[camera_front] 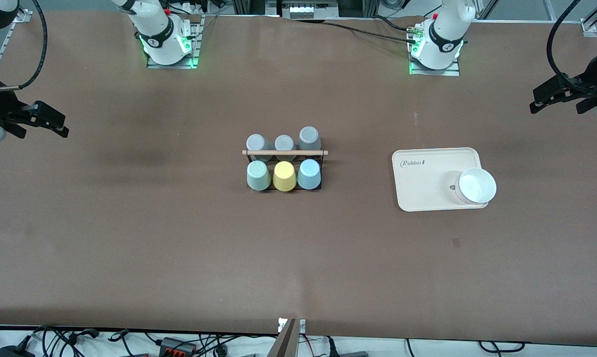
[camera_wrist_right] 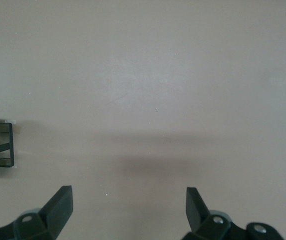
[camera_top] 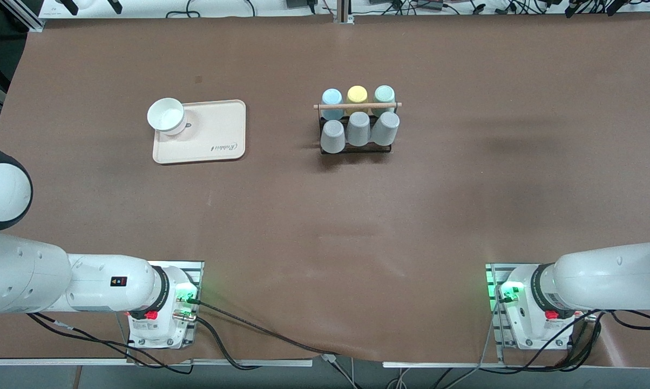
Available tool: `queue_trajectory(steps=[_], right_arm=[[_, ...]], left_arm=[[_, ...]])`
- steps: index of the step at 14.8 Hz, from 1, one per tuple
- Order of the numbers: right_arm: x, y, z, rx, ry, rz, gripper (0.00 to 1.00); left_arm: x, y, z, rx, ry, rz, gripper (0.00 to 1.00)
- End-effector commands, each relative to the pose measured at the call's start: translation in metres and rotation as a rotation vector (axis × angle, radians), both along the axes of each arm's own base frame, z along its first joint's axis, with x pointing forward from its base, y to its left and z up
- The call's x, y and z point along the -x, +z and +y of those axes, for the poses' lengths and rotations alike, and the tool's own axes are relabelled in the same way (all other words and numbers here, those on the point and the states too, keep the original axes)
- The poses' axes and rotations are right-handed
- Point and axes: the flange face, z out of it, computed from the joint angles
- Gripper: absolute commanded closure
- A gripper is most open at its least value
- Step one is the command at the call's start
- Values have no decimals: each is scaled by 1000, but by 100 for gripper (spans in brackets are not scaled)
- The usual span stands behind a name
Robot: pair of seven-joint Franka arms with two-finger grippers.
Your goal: Hang scattered cups on rack with three cups
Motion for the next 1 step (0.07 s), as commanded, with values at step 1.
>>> queue_trajectory(steps=[1], right_arm=[[11, 3, -1, 10, 16, 0, 0]], left_arm=[[-3, 6, -4, 5, -4, -3, 0]])
